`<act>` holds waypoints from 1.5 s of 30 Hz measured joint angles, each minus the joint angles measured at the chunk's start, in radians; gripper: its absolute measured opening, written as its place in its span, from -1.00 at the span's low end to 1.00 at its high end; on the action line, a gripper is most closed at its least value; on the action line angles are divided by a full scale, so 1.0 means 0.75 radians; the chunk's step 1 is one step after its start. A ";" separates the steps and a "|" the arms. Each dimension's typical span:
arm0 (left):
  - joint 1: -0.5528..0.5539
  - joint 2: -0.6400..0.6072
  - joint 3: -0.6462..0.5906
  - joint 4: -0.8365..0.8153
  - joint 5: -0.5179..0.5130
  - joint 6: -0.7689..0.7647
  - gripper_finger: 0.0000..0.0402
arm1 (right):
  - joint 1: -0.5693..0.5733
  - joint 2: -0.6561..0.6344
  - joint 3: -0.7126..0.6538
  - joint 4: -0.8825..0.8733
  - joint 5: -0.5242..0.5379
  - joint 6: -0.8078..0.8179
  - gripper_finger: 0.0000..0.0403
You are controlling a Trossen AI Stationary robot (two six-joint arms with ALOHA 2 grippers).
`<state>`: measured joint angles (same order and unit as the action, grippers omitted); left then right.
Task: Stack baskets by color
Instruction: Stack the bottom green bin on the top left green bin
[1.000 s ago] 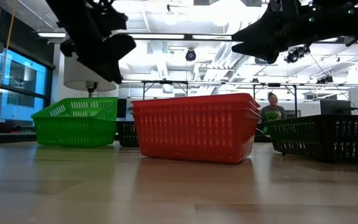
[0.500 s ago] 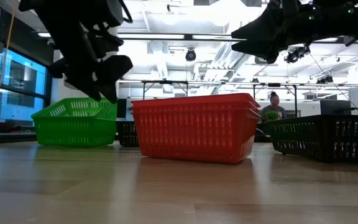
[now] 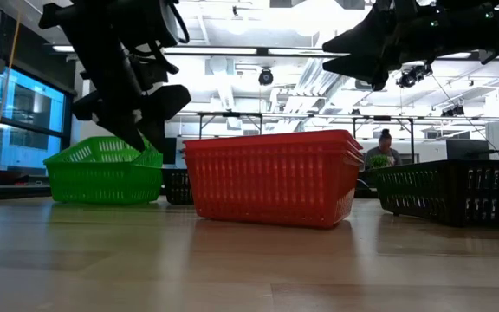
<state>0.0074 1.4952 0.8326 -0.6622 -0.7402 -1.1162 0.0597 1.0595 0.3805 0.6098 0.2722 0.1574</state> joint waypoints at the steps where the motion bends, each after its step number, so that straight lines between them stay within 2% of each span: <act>1: 0.000 0.000 0.000 0.001 0.006 -0.001 -0.09 | 0.000 0.000 0.000 0.000 0.000 0.000 0.09; 4: 0.000 0.000 0.000 0.003 0.020 0.003 -0.35 | 0.000 0.000 0.000 0.000 0.000 0.000 0.09; 8: 0.000 0.000 0.000 0.004 0.022 0.031 -0.80 | 0.000 0.000 0.000 0.000 0.001 0.000 0.09; 10: 0.000 -0.005 0.001 0.000 0.031 0.048 -0.94 | 0.000 0.000 0.000 0.000 0.001 0.000 0.09; 14: 0.000 -0.009 0.055 -0.027 0.076 0.110 -0.92 | 0.000 0.000 0.000 0.000 0.001 0.000 0.09; 23: -0.023 -0.009 0.154 -0.071 0.122 0.171 -0.99 | 0.000 0.000 0.000 -0.001 -0.021 0.000 0.09; 35: -0.213 -0.009 0.164 -0.268 0.248 -0.008 -1.00 | 0.000 0.000 0.000 -0.001 -0.049 -0.001 0.09; 45: -0.203 -0.002 0.185 -0.389 0.385 0.025 -1.00 | 0.000 0.000 0.000 -0.001 -0.049 0.015 0.09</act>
<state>-0.1448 1.4937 0.9714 -0.9540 -0.4518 -1.0971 0.0597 1.0595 0.3805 0.6090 0.2352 0.1684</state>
